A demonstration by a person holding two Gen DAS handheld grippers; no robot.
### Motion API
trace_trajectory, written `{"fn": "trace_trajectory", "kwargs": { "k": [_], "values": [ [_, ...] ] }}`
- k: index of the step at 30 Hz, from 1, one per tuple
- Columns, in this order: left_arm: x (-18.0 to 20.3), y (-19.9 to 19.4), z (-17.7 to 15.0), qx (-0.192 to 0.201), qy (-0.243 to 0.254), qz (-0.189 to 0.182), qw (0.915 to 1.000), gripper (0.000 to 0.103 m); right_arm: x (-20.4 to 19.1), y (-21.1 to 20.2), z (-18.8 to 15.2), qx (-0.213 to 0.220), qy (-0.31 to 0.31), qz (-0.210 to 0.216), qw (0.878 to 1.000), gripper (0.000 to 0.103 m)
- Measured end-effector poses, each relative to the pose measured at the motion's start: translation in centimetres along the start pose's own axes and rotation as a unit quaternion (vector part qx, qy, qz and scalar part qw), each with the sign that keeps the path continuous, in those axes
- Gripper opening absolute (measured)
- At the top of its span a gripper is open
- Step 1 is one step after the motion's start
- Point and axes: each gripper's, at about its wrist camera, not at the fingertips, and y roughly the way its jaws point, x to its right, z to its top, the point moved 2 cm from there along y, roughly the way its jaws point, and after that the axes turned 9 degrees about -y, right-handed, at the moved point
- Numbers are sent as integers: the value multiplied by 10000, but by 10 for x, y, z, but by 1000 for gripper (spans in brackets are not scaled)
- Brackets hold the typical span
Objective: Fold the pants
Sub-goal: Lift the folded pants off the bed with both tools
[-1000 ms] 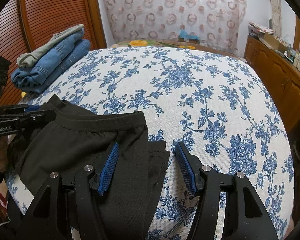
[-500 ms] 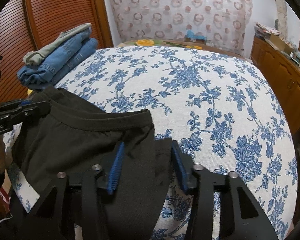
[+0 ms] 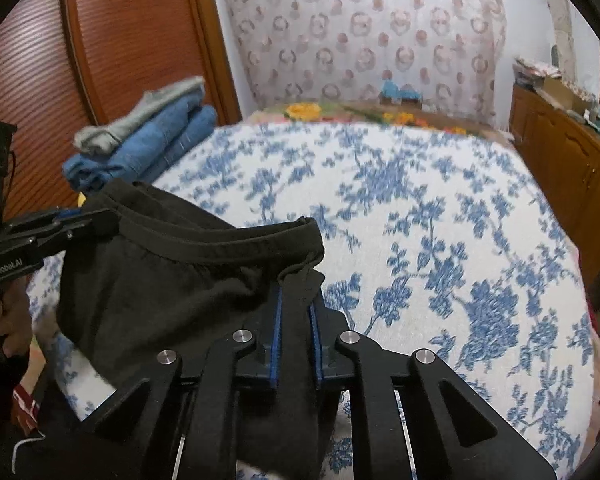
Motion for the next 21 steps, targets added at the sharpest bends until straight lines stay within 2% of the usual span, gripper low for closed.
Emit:
{"fn": "trace_trajectory", "kwargs": {
  "k": [9, 21],
  "values": [
    [14, -17, 14, 311, 211, 62, 9993, 16, -2, -30, 16, 526, -101, -90, 9985, 9],
    [13, -34, 23, 569, 311, 183, 9977, 16, -9, -41, 37, 759, -369, -108, 9964, 9]
  ]
}}
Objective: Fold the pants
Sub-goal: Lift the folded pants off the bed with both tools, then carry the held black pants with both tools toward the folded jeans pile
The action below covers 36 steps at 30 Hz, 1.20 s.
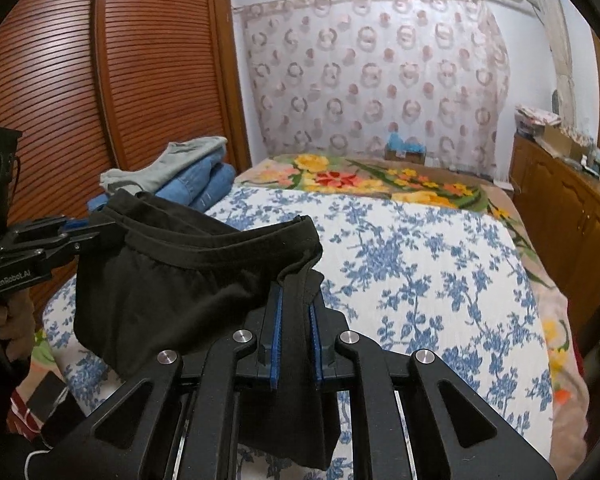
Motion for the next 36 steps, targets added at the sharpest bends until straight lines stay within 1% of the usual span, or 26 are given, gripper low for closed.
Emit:
{"fn": "trace_trajectory", "kwargs": {
  "k": [10, 16, 24, 29, 36],
  "values": [
    [-23, 8, 5, -11, -134, 107, 9999, 16, -7, 20, 12, -19, -215, 115, 9997, 9],
    [-28, 15, 18, -17, -156, 140, 9998, 16, -7, 33, 24, -81, -280, 181, 9994, 9],
    [-31, 19, 27, -9, -137, 149, 9998, 16, 3, 43, 44, -36, -300, 222, 9993, 9],
    [-34, 23, 44, 75, -101, 172, 9998, 16, 10, 47, 63, 30, -346, 244, 9991, 9],
    [-36, 17, 69, 245, -68, 224, 9994, 16, 18, 49, 89, 174, -412, 305, 9985, 9]
  ]
}}
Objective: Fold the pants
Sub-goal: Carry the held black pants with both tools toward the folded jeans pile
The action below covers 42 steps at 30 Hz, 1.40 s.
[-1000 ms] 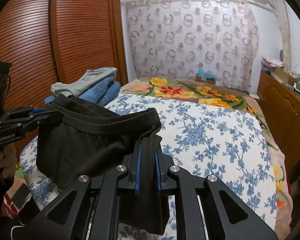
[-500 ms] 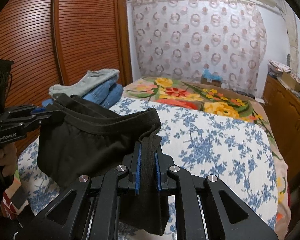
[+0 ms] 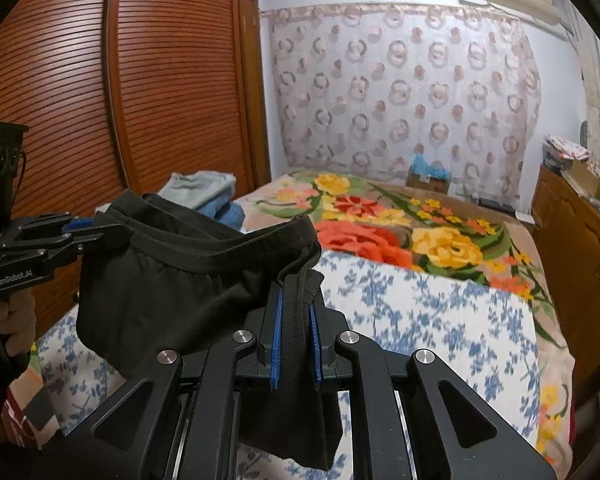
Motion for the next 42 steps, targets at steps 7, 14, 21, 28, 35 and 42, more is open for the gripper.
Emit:
{"fn": "trace_trajectory", "kwargs": {
  "k": [7, 14, 21, 28, 35, 42],
  "values": [
    [-14, -6, 13, 110, -47, 108, 9999, 16, 2, 8, 25, 140, -137, 104, 9998, 9],
    [-40, -14, 18, 169, -154, 370, 9991, 16, -11, 28, 51, 267, -400, 335, 9983, 9],
    [-72, -24, 30, 283, -355, 662, 9968, 16, -30, 57, 82, 332, -740, 552, 9952, 9],
    [-96, -26, 54, 393, -299, 930, 9944, 16, -41, 81, 113, 517, -893, 707, 9921, 9],
    [-110, -27, 60, 511, -341, 1071, 9923, 16, -43, 97, 143, 712, -1089, 689, 9891, 9],
    [-120, -23, 50, 475, -539, 1179, 9904, 16, -48, 133, 162, 672, -1324, 723, 9863, 9]
  ]
}}
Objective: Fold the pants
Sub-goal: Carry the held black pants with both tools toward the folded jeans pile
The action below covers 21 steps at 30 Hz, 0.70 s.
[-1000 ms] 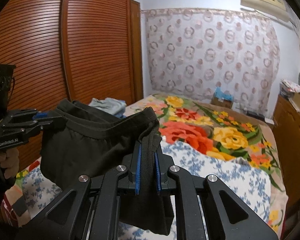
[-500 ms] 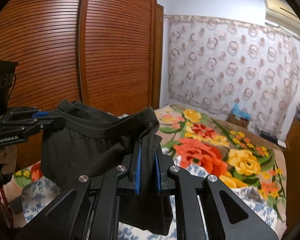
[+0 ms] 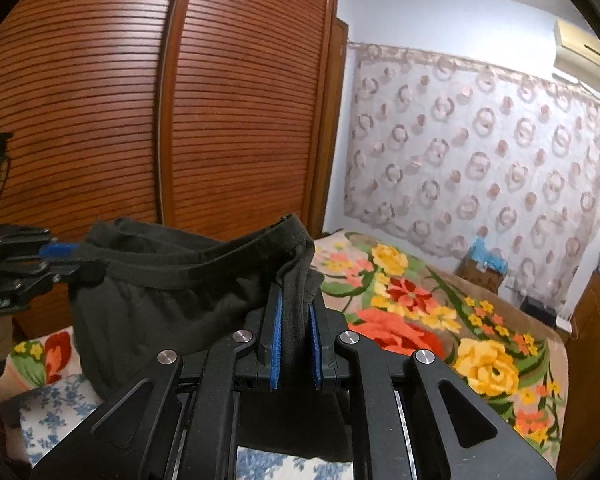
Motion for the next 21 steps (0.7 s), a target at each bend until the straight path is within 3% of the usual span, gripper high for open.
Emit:
{"fn": "trace_trajectory", "kwargs": {
  "k": [11, 21],
  "values": [
    [-26, 1, -13, -11, -356, 298, 9989, 16, -25, 75, 25, -149, -434, 299, 9985, 9],
    [-44, 1, -39, -98, -815, 488, 9954, 16, -56, 128, 36, -299, -436, 816, 9953, 9]
  ]
}}
